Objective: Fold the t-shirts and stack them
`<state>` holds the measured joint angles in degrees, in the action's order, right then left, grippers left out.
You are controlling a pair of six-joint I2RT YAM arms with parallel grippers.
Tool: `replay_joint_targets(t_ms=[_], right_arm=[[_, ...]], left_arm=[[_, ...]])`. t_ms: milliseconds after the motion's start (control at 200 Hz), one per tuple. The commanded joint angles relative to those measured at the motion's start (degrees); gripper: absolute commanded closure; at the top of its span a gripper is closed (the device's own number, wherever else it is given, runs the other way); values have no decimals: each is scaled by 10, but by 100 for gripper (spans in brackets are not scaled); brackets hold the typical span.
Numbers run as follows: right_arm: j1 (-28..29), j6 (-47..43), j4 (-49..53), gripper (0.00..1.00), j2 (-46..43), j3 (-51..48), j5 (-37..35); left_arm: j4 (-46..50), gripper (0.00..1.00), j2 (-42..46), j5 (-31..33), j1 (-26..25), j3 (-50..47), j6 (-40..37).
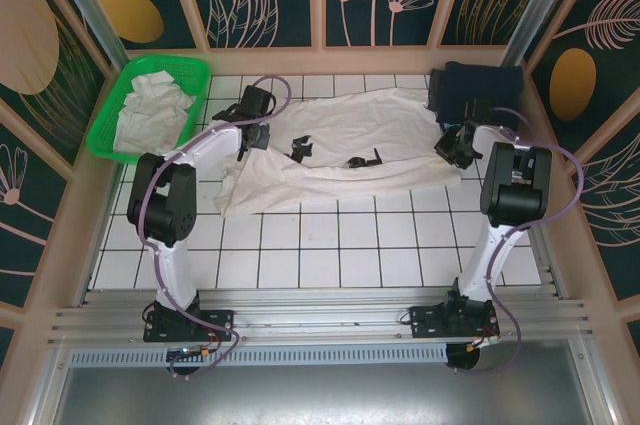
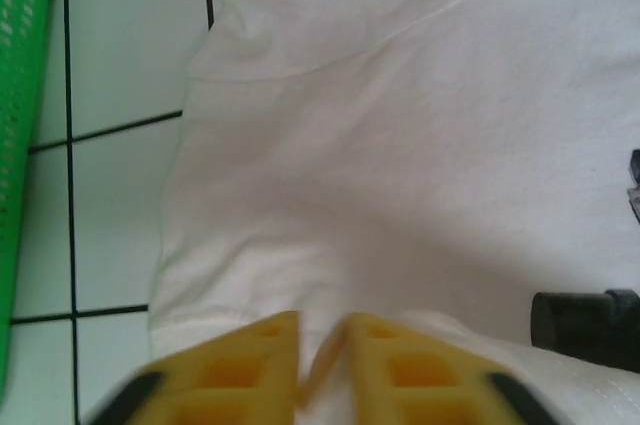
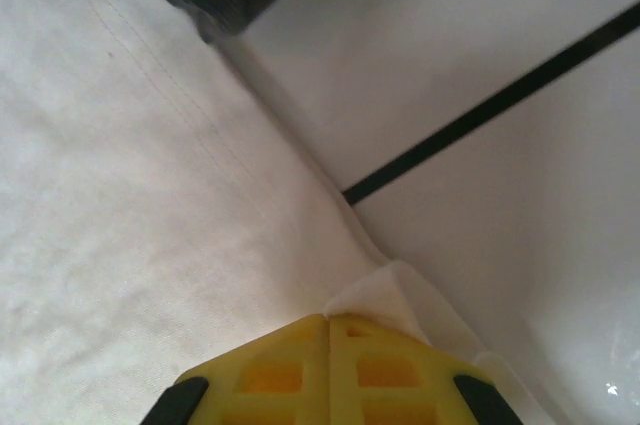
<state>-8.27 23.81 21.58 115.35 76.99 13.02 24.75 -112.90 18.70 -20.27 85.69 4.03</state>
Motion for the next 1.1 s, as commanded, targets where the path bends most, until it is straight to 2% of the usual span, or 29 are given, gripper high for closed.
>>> replay_joint_targets(t_ms=[0,85,170,225,300,390,470,530,585,696,876,1001,1096], right_arm=[[0,-17,15,87,-3,24,-12],[8,-19,28,76,-30,21,-45],[23,-22,28,67,-72,-5,-81],[39,-27,21,63,-97,-33,-88],[79,-44,-3,56,-124,-82,-70],[127,-40,-34,53,-132,-127,-60],[157,-34,-60,53,-122,-148,-46],[162,-24,-71,54,-109,-153,-37],[161,-23,-76,55,-97,-154,-33],[148,-15,-68,56,-82,-163,-50],[104,8,-89,56,-103,-226,-16],[90,13,-94,55,-123,-259,23],[91,8,-67,54,-141,-264,0]], left_arm=[[23,72,2,20,8,24,4],[26,60,27,22,8,6,13],[27,58,67,20,9,-25,28],[32,62,95,15,8,-53,47],[23,64,136,-45,8,-112,85],[-43,63,193,-153,8,-216,128],[-108,62,210,-204,8,-288,164],[-130,64,197,-219,7,-315,175],[-132,67,181,-208,7,-325,171],[-107,71,164,-134,15,-335,165],[-75,69,151,-83,24,-337,147],[-52,77,99,-53,24,-326,138],[-53,78,107,-28,26,-335,134]])
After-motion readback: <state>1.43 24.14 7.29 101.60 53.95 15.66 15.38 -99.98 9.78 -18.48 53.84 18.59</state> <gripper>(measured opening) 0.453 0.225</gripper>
